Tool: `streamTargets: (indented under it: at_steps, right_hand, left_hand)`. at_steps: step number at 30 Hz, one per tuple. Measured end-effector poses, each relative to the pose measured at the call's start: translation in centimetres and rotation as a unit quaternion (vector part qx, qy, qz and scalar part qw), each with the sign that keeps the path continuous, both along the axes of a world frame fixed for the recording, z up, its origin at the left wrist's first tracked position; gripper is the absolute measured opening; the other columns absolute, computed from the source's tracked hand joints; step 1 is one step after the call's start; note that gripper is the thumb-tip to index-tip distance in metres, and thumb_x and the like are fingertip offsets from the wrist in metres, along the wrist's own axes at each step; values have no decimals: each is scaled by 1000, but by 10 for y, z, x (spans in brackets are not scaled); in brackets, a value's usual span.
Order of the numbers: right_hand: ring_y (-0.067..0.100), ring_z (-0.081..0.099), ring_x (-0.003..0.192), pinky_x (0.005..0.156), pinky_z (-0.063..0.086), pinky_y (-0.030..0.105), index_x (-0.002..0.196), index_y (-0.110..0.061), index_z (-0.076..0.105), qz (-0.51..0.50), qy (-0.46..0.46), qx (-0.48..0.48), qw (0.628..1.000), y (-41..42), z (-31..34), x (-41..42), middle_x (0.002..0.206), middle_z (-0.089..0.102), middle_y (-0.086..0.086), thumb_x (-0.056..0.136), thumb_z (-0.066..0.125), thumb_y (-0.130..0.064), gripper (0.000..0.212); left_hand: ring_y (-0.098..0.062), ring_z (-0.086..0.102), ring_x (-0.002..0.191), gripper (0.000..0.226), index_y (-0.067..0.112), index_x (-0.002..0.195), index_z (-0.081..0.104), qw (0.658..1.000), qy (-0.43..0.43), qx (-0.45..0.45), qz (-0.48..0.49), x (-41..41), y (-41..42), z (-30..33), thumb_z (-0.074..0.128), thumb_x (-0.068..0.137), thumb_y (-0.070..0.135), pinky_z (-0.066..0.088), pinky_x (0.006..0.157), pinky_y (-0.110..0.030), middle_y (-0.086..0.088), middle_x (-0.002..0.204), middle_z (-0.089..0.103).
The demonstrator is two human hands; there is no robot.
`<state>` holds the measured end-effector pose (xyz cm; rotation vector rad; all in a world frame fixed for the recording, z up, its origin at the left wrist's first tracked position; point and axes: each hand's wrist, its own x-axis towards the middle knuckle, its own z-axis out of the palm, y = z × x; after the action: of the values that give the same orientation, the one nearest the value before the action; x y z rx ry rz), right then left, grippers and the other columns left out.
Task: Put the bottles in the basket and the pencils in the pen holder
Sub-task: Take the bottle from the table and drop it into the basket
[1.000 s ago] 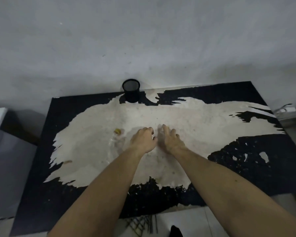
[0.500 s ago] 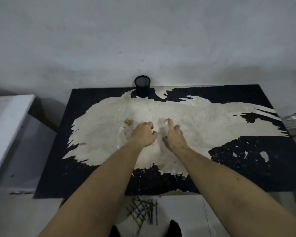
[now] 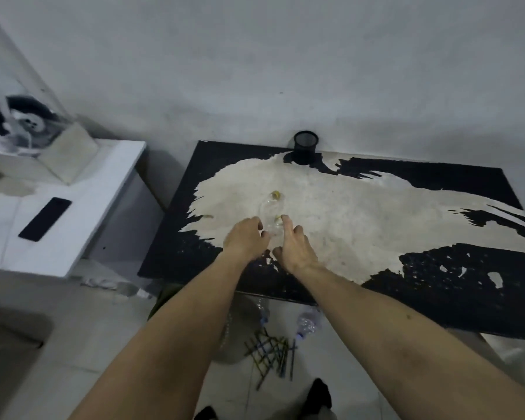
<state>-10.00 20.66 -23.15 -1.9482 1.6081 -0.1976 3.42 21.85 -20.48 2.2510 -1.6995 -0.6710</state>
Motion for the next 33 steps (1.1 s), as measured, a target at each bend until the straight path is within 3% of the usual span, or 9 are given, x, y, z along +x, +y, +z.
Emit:
streamTargets:
  at_steps: [8, 12, 15, 19, 22, 27, 33]
  right_hand:
    - [38, 51, 117, 92, 51, 53, 151, -41, 7, 74, -20, 59, 995, 106, -38, 133, 133, 42, 16, 89, 67, -22, 88]
    - [35, 50, 122, 96, 48, 47, 156, -35, 8, 115, 14, 83, 990, 150, -78, 190, 136, 44, 13, 92, 67, -24, 88]
    - [34, 47, 131, 102, 47, 47, 155, -35, 10, 140, 10, 120, 983, 173, -126, 227, 144, 40, 12, 90, 67, -23, 88]
    - [34, 50, 129, 97, 49, 42, 157, -32, 13, 188, 52, 141, 971, 181, -197, 255, 147, 40, 13, 91, 67, -23, 86]
    - [34, 53, 123, 90, 50, 40, 157, -33, 13, 201, 65, 154, 965, 177, -256, 267, 142, 40, 14, 91, 66, -17, 86]
    - [33, 52, 122, 90, 53, 38, 155, -32, 19, 200, 95, 159, 962, 172, -359, 291, 141, 36, 13, 87, 67, -18, 84]
    - [32, 56, 118, 88, 56, 41, 154, -33, 19, 217, 123, 156, 956, 168, -477, 313, 142, 37, 10, 87, 68, -21, 83]
  left_hand:
    - [-16, 57, 83, 11, 25, 90, 57, 996, 8, -3, 90, 136, 109, -34, 55, 90, 36, 45, 71, -31, 4, 93, 62]
    - [-17, 54, 81, 14, 27, 79, 50, 990, 9, 1, 143, 197, 152, -67, 56, 88, 35, 47, 70, -35, 4, 86, 55]
    - [-18, 52, 78, 18, 27, 75, 44, 983, 24, 4, 183, 229, 176, -108, 57, 86, 33, 41, 64, -32, 2, 84, 51]
    - [-18, 48, 90, 12, 22, 90, 51, 974, 22, 26, 226, 253, 201, -182, 56, 87, 32, 43, 73, -32, 1, 102, 52]
    - [-22, 51, 107, 29, 17, 111, 56, 965, 21, 53, 256, 270, 213, -249, 56, 87, 34, 51, 87, -39, -4, 119, 53]
    - [-25, 47, 121, 51, 15, 133, 47, 954, 23, 106, 279, 300, 225, -359, 58, 88, 36, 50, 96, -44, -7, 133, 49]
    - [-30, 34, 135, 66, 14, 145, 34, 955, 5, 151, 256, 325, 229, -479, 59, 89, 39, 38, 110, -46, -9, 145, 39]
